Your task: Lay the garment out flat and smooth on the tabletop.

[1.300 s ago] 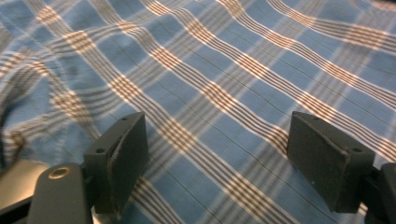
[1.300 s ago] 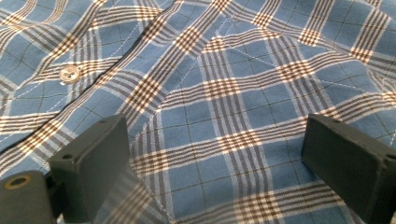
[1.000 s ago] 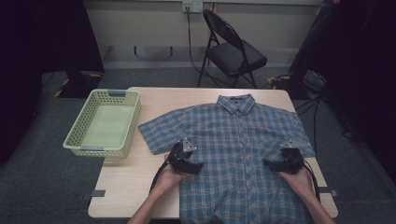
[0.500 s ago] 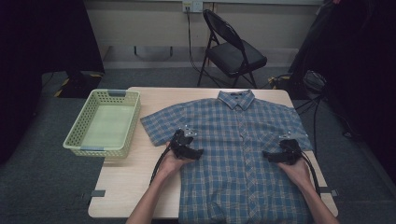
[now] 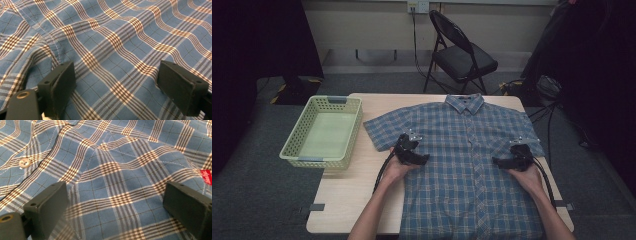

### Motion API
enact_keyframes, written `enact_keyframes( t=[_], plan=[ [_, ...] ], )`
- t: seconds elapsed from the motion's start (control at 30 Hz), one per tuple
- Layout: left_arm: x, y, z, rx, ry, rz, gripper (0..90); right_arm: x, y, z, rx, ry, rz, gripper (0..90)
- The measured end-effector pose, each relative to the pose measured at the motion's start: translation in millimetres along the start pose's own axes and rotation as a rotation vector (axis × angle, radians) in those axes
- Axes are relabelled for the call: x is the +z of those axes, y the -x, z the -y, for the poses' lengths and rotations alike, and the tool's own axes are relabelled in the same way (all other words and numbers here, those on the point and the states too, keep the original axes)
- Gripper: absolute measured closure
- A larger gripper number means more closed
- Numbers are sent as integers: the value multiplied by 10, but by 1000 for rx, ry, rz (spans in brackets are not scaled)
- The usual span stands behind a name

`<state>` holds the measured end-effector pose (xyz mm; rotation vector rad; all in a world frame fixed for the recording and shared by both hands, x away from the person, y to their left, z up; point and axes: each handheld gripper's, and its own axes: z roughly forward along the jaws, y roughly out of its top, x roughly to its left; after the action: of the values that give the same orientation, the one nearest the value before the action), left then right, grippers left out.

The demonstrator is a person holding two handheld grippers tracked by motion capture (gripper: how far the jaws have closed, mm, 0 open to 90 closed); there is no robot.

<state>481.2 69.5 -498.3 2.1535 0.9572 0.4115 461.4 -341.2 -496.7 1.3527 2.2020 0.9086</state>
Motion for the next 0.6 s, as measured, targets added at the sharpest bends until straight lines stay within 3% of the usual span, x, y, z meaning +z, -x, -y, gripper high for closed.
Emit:
enact_keyframes(
  t=[0.23, 0.6],
  plan=[
    [-40, 19, 54, 22, 15, 23, 143, -75, 25, 57, 8, -4, 0, 68],
    [-54, 25, 66, 31, 13, 25, 141, -171, -86, 131, 23, -24, 16, 76]
  ],
)
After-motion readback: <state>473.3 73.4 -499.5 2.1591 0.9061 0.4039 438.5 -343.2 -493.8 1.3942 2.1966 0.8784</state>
